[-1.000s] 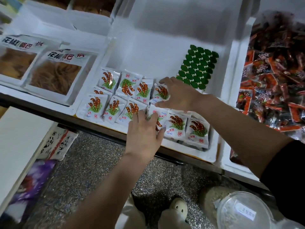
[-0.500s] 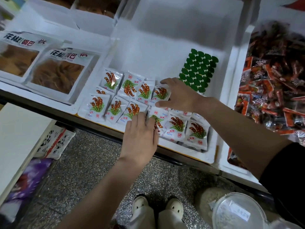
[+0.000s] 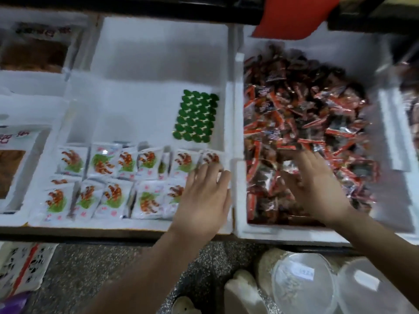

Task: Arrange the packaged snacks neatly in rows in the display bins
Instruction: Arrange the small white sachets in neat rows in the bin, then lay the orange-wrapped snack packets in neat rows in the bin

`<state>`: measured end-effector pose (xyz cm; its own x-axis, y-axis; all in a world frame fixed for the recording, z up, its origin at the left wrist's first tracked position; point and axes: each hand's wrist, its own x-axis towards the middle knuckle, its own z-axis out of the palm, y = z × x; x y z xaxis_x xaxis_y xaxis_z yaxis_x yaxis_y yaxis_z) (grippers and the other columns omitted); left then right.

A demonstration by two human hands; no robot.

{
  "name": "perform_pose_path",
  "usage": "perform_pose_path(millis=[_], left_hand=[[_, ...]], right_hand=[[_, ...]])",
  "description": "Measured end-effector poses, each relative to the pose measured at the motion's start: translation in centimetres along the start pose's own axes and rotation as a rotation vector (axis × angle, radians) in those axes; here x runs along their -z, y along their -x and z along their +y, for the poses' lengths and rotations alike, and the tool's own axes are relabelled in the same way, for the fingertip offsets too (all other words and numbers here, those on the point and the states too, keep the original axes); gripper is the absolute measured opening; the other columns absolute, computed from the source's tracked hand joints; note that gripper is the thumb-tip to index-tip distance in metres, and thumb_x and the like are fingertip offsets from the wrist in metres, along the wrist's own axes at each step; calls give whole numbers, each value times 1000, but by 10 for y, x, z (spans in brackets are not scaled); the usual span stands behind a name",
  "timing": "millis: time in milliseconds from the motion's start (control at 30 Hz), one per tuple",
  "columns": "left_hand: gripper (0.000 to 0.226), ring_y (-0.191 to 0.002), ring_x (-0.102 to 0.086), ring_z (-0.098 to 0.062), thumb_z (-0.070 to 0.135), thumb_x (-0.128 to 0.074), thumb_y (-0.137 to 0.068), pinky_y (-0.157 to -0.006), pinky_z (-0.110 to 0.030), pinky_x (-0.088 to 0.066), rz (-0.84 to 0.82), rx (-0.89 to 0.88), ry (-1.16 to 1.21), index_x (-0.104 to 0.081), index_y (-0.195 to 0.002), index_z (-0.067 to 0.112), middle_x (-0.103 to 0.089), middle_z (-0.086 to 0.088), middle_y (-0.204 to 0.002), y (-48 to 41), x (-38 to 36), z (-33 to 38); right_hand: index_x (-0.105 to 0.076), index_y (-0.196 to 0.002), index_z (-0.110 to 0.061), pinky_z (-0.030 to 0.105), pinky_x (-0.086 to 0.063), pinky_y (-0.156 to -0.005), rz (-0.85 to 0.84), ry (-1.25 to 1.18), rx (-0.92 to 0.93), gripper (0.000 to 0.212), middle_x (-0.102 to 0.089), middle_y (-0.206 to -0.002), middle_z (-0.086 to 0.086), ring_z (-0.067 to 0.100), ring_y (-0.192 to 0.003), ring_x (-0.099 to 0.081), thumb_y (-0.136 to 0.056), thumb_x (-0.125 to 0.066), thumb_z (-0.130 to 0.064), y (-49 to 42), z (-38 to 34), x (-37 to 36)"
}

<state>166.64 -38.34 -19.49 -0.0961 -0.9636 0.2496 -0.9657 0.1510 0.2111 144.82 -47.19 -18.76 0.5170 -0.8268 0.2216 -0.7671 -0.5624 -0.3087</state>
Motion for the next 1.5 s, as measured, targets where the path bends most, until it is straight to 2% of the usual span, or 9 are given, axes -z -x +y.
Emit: perform_pose_path(millis=[133,233,400,600,800,1000,1100,1367,1500], left_hand=[[43,-115,-56,-30,31,-65,-81,-94,-44,-47,-153,-82,100,-58,-121,14,-56,-12,-126,-35,-33,57],[82,-141,-20,-40,47,-71,-77,-110,-59,-17,-327,-103,51,-33,-146,24,-25,-12,-154,-56,-66,88],[112,-141,0,-40,67,-76,-56,-106,-66,11,-351,-83,-105,-24,-147,28,-16,-16,-155,-94,-103,103],[110,-128,44,-38,82,-42,-72,-99,-69,22,-483,47,-235,40,-131,40,50,-6,-140,-133,-120,98],[109,-137,29,-39,86,-40,-69,-105,-70,6,-525,118,-230,44,-125,47,48,-6,-140,-154,-133,88],[102,-140,24,-39,79,-43,-74,-108,-68,-7,-470,218,-201,31,-136,48,43,-9,-145,-192,-142,82],[97,-140,22,-41,76,-40,-77,-108,-69,-13,-451,216,-227,28,-139,45,41,-12,-145,-206,-145,78],[73,-143,18,-33,55,-41,-93,-108,-69,1,-464,199,-93,5,-148,42,26,-3,-155,-187,-112,91],[79,-139,29,-29,72,-25,-85,-107,-64,14,-517,17,-119,18,-144,43,33,0,-152,-122,-97,116]], right_hand=[[-29,-143,-24,64,-31,-103,-324,299,42,85,-45,-139,15,45,-130,-35,-73,-63,-58,39,89,-3],[-16,-150,-26,65,-19,-105,-472,473,170,105,-29,-149,17,47,-135,-22,-63,-50,-74,46,127,-6],[-11,-151,-23,68,-11,-106,-385,503,310,119,-2,-156,19,46,-141,-7,-54,-50,-80,23,156,-16],[-11,-150,-29,71,-2,-105,-333,546,320,110,10,-156,16,49,-140,2,-60,-26,-90,-22,196,-26],[-16,-148,-35,75,-13,-98,-324,566,294,106,-4,-157,7,52,-137,-9,-60,-15,-94,-59,218,-36],[26,-139,-43,71,3,-103,-360,580,176,105,27,-152,4,50,-137,18,-53,-9,-91,-112,227,-23],[18,-142,-45,70,0,-107,-394,562,122,100,21,-155,6,47,-138,19,-61,-23,-88,-127,226,-15],[8,-147,-41,64,0,-111,-337,300,49,83,26,-154,8,43,-139,20,-88,-50,-54,-81,192,12],[19,-140,-51,56,7,-113,-400,166,110,79,32,-150,-2,33,-138,29,-82,-31,-74,11,188,24]])
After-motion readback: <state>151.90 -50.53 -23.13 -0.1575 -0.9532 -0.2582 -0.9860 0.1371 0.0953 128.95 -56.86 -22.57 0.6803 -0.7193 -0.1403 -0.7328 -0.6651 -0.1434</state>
